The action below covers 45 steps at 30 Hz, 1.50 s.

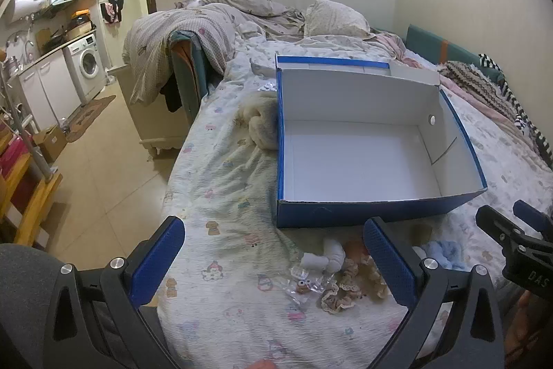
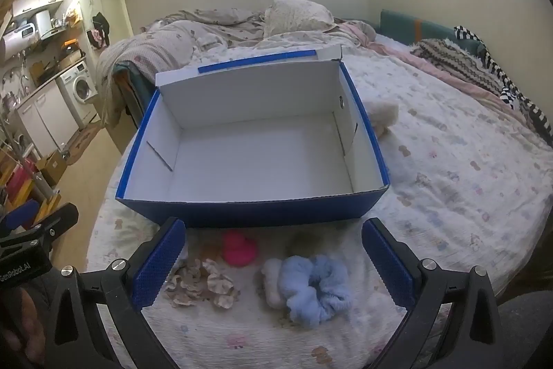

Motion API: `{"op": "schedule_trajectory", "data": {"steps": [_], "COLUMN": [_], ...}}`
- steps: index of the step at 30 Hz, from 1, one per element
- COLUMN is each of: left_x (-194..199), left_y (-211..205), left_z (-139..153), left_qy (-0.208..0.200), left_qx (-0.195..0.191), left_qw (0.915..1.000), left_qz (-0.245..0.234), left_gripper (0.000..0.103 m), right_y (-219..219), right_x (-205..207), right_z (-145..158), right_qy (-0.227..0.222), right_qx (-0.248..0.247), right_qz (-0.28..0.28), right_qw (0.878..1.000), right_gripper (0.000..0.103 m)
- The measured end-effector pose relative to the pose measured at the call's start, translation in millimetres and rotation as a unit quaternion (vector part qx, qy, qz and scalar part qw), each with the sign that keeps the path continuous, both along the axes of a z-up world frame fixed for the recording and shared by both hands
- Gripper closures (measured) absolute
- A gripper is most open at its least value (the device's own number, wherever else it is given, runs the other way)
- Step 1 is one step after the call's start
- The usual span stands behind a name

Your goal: Organize soft objects

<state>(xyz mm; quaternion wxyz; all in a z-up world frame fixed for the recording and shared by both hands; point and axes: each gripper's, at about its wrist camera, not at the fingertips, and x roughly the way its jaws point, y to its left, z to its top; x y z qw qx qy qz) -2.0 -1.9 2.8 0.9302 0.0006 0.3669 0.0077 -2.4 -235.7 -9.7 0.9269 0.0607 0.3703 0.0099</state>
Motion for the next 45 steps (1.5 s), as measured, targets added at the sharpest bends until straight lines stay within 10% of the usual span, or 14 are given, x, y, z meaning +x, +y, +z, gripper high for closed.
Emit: {"op": "schedule_trajectory", "data": {"steps": [45], "left_x": [0.9], "left_y": [-1.1], "left_z": [-2.2], "left_qy": [0.005], "left_qx": [-0.004], "left_qw": [1.0000], "left_qz": [-0.002], "left_gripper": [0.000], "right_y": [1.8], "right_x": [-1.7], "right_z": [-5.5], "right_qy": [0.000], "right_qx": [0.001], "right_qz": [0.002], "right_qw": [1.000], "right_gripper": [0.000]}}
